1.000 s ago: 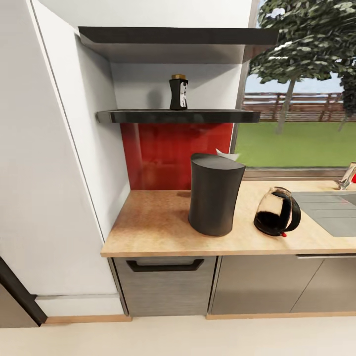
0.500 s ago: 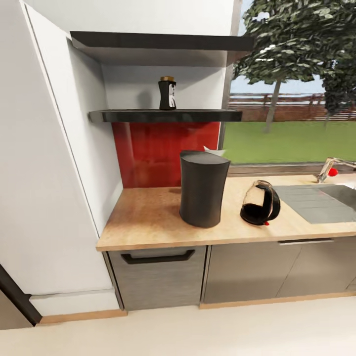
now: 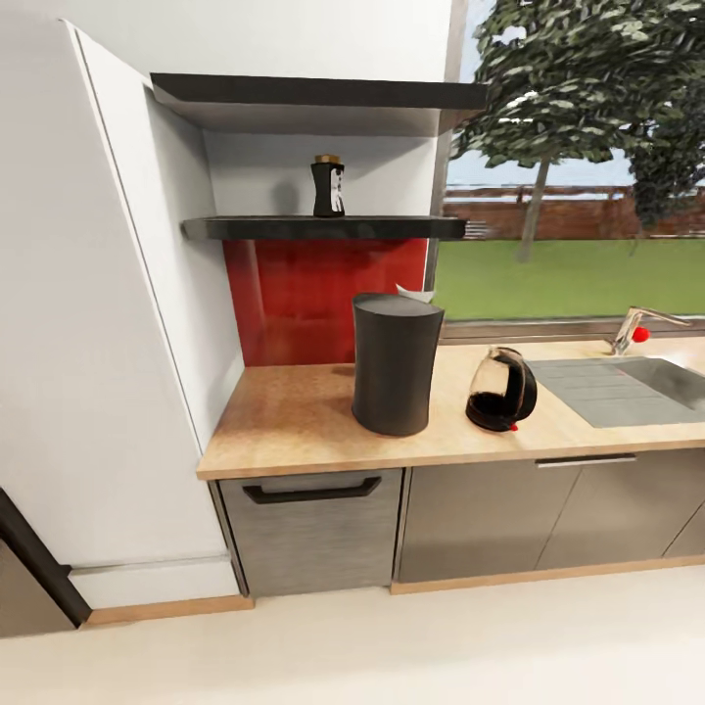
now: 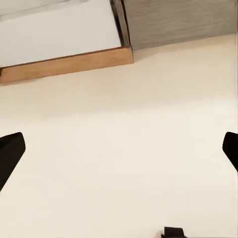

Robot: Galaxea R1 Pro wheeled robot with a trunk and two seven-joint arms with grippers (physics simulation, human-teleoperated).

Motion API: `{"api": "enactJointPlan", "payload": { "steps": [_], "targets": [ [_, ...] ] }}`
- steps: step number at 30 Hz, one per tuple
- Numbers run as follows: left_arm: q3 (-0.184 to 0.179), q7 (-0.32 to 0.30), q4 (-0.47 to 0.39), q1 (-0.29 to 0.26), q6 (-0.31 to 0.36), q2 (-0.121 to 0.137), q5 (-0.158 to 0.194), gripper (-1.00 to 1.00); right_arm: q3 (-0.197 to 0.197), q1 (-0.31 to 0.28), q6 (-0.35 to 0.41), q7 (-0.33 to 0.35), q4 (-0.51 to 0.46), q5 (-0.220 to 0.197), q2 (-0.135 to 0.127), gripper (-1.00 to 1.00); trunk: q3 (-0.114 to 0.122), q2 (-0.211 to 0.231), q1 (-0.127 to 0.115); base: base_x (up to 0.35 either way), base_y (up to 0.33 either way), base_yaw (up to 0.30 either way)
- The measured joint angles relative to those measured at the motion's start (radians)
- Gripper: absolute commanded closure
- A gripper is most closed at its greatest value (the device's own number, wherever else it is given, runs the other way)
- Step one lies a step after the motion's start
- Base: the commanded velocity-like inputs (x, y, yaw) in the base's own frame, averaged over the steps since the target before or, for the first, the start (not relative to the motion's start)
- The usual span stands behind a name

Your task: Set up a coffee station on the kitchen countertop: keep the coffee maker on the countertop, move the bottle of coffee from the kitchen shelf to the counter next to the coffee maker, place a paper coffee filter on top of the coffee maker, put the saucer next to the coffee maker with the coffee cup on the saucer, and place the electric kettle next to the coffee maker.

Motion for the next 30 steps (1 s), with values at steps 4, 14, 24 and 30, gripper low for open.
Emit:
{"api": "enactJointPlan", "payload": {
  "steps": [4,14,24,30],
  "targets": [
    [0.0,-0.003,-0.082,0.0,-0.009,-0.008,0.002,-1.0,0.0,0.0,0.0,-0.002,0.0,0.0,0.0,-1.0,0.0,0.0,0.0,-0.004,0.0,0.0],
    [-0.002,-0.007,-0.362,-0.026,-0.012,-0.069,0.006,-1.0,0.001,0.0,0.0,-0.004,0.0,0.0,-0.004,-1.0,0.0,0.0,0.0,0.0,0.0,0.0],
    [-0.006,-0.003,-0.508,-0.226,0.001,-0.092,0.006,-1.0,0.001,0.0,0.0,-0.004,0.0,0.0,-0.004,-1.0,0.0,0.0,0.0,0.0,0.0,0.0],
    [-0.082,-0.002,-0.56,-0.352,0.016,-0.093,0.007,-1.0,0.0,0.0,0.0,-0.004,0.0,-0.002,-0.002,-1.0,0.0,0.0,0.0,0.0,0.0,0.0]
  ]
}}
